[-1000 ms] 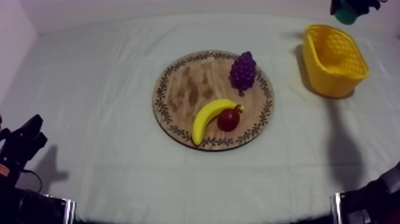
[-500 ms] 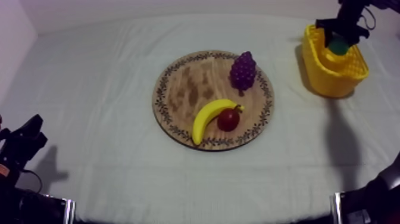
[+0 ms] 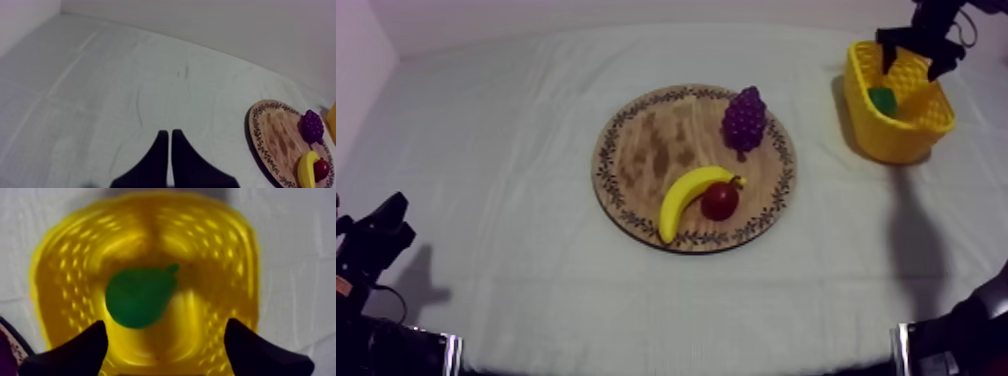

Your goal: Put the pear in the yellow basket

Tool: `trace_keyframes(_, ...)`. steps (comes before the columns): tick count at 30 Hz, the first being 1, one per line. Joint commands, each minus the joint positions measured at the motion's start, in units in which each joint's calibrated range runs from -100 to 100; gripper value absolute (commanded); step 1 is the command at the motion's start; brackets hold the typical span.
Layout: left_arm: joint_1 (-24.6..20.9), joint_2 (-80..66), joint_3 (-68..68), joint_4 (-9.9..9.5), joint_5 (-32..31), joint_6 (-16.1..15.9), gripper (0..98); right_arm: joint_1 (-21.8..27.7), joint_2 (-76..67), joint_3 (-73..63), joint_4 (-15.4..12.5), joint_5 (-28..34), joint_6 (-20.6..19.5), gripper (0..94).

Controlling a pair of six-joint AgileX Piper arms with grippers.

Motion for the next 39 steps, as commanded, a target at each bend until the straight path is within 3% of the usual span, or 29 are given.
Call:
trace_keyframes(1, 0.0, 0.02, -0.02, 0.01, 0.0, 0.01, 0.1, 0.06, -3.92, -0.44, -0.23, -0.28, 0.09, 67.7)
trace_keyframes(6, 0.0, 0.02, -0.02, 0.01, 0.0, 0.01, 0.1, -0.42, -12.83, -0.98, -0.81, -0.37, 0.22, 55.9)
trace_keyframes(11, 0.0, 0.02, -0.02, 0.01, 0.0, 0.01, 0.1, -1.92, -23.77, 4.67, -0.96, -4.92, -1.36, 45.0)
trace_keyframes(21, 0.0, 0.02, -0.02, 0.01, 0.0, 0.01, 0.1, -9.71, -50.7, 35.15, 0.98, -22.02, -9.93, 25.0)
trace_keyframes(27, 0.0, 0.02, -0.02, 0.01, 0.0, 0.01, 0.1, -12.19, -69.27, 55.74, -1.69, -30.91, -10.17, 5.7)
trace_keyframes(32, 0.0, 0.02, -0.02, 0.01, 0.0, 0.01, 0.1, -13.19, -84.01, 70.39, -3.14, -35.02, -8.45, 1.2)
trace_keyframes(39, 0.0, 0.02, -0.02, 0.01, 0.0, 0.01, 0.1, -12.99, -104.11, 89.72, -1.97, -40.56, -8.65, 0.4)
